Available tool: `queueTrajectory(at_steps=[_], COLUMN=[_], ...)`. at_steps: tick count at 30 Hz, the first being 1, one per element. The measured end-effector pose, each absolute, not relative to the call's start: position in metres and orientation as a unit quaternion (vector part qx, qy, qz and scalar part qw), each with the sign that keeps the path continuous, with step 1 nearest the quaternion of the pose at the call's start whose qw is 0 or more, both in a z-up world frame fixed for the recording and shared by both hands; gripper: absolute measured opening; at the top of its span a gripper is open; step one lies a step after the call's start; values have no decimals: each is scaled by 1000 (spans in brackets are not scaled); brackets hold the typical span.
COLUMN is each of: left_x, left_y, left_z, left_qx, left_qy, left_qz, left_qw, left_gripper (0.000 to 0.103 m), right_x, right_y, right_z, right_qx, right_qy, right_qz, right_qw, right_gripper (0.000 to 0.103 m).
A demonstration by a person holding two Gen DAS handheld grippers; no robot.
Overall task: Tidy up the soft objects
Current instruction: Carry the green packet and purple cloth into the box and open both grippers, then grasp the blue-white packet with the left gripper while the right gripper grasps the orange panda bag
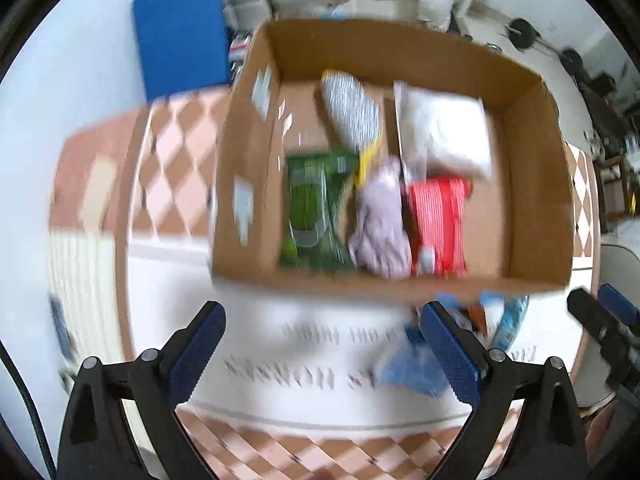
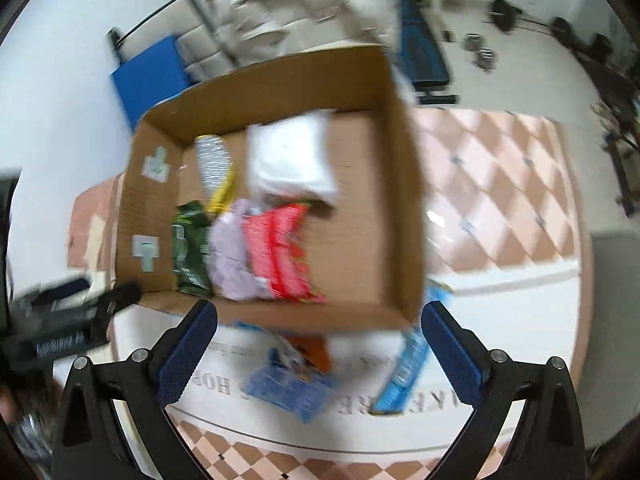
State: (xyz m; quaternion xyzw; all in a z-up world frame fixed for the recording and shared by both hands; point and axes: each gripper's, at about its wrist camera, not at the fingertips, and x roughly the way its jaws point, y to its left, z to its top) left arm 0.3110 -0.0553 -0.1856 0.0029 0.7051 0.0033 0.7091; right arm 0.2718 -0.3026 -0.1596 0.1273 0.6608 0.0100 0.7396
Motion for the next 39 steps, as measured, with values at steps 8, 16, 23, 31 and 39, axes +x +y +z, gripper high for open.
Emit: queueTrajectory(at_steps=[8, 16, 23, 31, 39], left_x=[236, 218, 216, 210, 197], left_y=[-54, -13, 17, 17, 22], left_z=[-271, -272, -269, -273, -297], left_qx=[-119, -115, -127, -121, -168], left_qy=[784, 770, 760, 763, 783], left_qz=[-14, 21, 21, 13, 29], left_qw=[609, 628, 637, 635, 598], left_gripper=[99, 99, 99, 99, 99], right_x=[200, 181, 149, 160, 198], right_y=[-339, -292, -229, -267, -249], right_z=[-210, -288, -296, -266, -305], right_qx=[184, 197, 230, 259, 200], right_qy=[693, 734, 754, 670, 671], right_qz=[-31, -26, 48, -21, -36], right_qw=[697, 650, 613, 695, 713], right_gripper=[103, 37, 36, 82, 48])
